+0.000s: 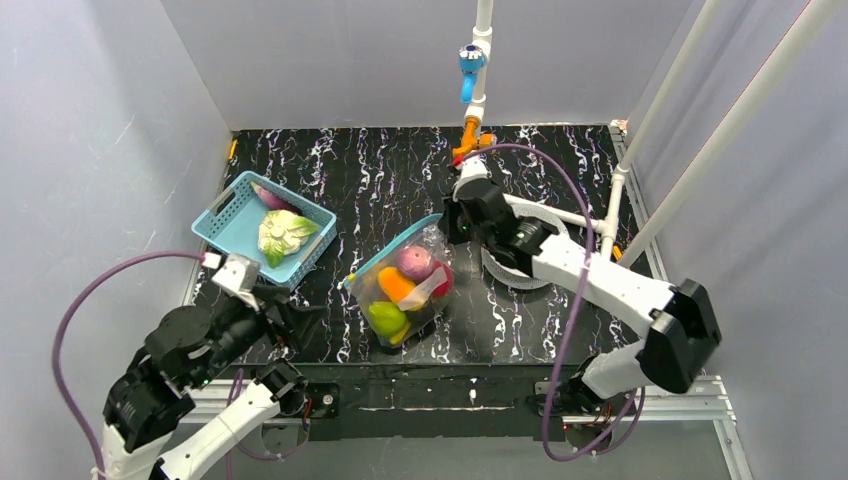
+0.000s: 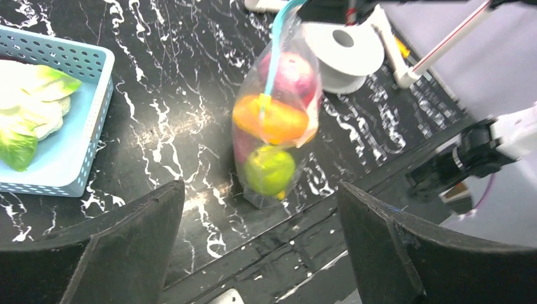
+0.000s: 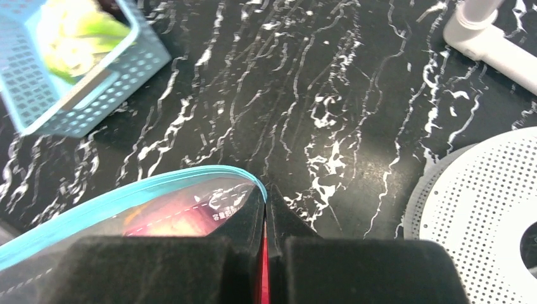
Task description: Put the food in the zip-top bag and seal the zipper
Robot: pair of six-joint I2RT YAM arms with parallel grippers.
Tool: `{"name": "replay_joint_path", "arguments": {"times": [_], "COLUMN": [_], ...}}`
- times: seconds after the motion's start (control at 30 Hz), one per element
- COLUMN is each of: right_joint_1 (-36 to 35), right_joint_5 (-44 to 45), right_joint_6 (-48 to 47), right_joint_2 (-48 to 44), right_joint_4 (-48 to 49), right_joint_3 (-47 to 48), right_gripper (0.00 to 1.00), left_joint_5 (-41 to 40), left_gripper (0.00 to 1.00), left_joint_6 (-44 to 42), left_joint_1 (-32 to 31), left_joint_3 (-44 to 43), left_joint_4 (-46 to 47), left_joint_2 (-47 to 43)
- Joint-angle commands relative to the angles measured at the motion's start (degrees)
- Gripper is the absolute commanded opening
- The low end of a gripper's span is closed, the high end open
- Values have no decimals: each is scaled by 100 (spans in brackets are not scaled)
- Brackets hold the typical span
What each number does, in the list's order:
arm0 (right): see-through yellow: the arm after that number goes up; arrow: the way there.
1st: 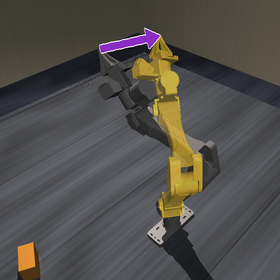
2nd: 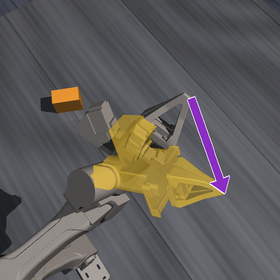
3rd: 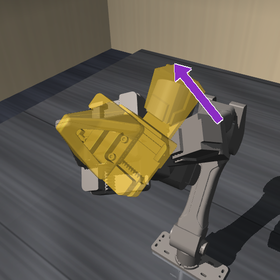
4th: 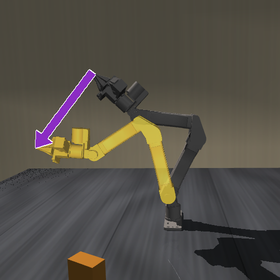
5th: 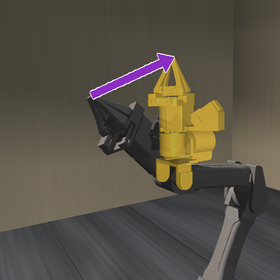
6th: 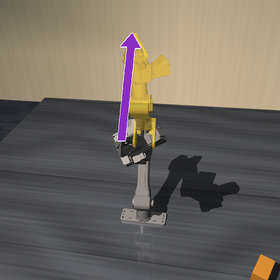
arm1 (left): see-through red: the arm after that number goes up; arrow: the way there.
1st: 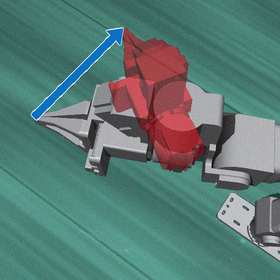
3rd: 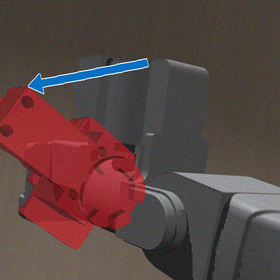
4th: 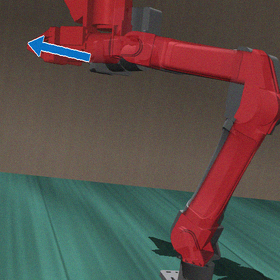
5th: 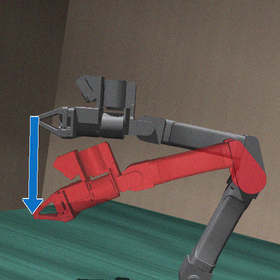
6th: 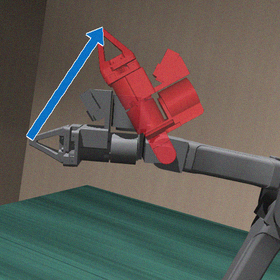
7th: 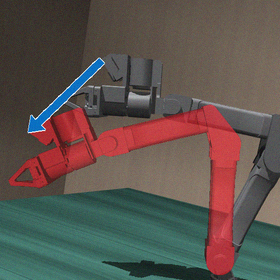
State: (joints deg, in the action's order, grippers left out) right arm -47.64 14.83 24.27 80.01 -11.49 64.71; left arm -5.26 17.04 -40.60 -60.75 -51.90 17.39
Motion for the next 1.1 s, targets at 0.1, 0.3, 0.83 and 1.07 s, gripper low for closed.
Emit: {"name": "replay_joint_path", "arguments": {"times": [0.1, 0.3, 0.83, 1.07], "right_joint_1": [18, 18, 201, 191], "right_joint_5": [847, 988, 1506, 1220], "right_joint_6": [395, 405, -156, -428], "right_joint_2": [936, 1184, 1337, 1087], "right_joint_4": [-1088, -1104, -1193, -1474], "right_joint_3": [890, 1053, 1181, 1569], "right_gripper": [1, 1, 26, 67], "left_joint_5": [-283, -51, -157, -40], "left_gripper": [90, 90, 90, 90], "left_joint_6": [829, 1218, 2093, 2184], "left_joint_1": [17, 19, 17, 17], "left_joint_3": [-214, -181, -116, -328], "left_joint_4": [-29, -10, 135, 130], "left_joint_2": [-316, -47, 2, 96]}}
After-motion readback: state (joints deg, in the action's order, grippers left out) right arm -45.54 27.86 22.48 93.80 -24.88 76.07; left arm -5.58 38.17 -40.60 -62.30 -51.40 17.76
